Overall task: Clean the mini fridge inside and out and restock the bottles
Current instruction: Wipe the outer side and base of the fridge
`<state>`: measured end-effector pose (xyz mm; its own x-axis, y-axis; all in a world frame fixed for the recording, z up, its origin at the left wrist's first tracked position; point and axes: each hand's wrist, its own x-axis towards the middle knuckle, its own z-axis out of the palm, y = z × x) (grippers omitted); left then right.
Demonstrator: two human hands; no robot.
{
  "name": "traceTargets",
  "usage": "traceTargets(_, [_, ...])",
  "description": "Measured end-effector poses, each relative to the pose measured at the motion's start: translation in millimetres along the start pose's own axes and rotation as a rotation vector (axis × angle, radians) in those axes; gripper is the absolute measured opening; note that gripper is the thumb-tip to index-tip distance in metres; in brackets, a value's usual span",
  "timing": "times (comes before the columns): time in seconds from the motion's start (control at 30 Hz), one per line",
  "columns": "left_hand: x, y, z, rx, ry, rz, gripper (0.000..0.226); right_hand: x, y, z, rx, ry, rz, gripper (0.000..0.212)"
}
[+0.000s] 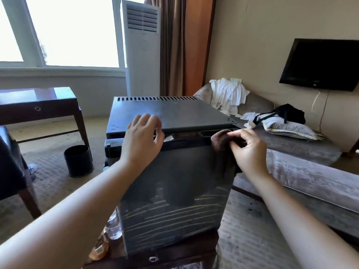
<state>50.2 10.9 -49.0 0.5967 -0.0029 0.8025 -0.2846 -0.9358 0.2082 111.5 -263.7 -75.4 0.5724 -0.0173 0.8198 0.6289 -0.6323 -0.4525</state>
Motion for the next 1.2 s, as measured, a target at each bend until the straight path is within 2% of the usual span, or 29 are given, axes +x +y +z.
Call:
traceTargets(0.13, [-29, -30, -29, 0.156, -0.011, -0.032, 0.006, -28, -26, 31, -0.013, -0.067, -0.011, 0.024])
traceTargets(0.3, [-50, -42, -51, 0.087, -0.099, -0.062, 0.011, -60, -43, 49, -0.001, -0.203, -0.004, 0.026])
traceTargets(0.43, [-53, -42, -57, 0.009, -0.148, -0.114, 0.016, -69, -52, 25, 0.029, -0.234, 0.016, 0.028])
traceTargets(0.63, [-52, -32, -70, 0.054, -0.246, -0.119, 0.022, -91, -72, -24, 0.125, -0.323, 0.122, 0.037])
traceTargets(0.77, [-65, -11, -87, 0.061, -0.223, -0.043, 0.019, -109, -84, -46, 0.152, -0.342, 0.12, 0.038])
traceTargets(0.9, [-89, 18, -109, 0.057, -0.248, 0.102, 0.02, -130, -100, -60, 0.165, -0.317, 0.111, 0.04])
traceTargets(1.07, [-102, 70, -127, -0.043, -0.325, 0.233, 0.044, -170, -134, -86, 0.235, -0.262, 0.03, 0.034])
traceTargets(1.2, [-111, 117, -128, -0.106, -0.4, 0.215, 0.05, -196, -159, -119, 0.32, -0.087, -0.016, 0.034])
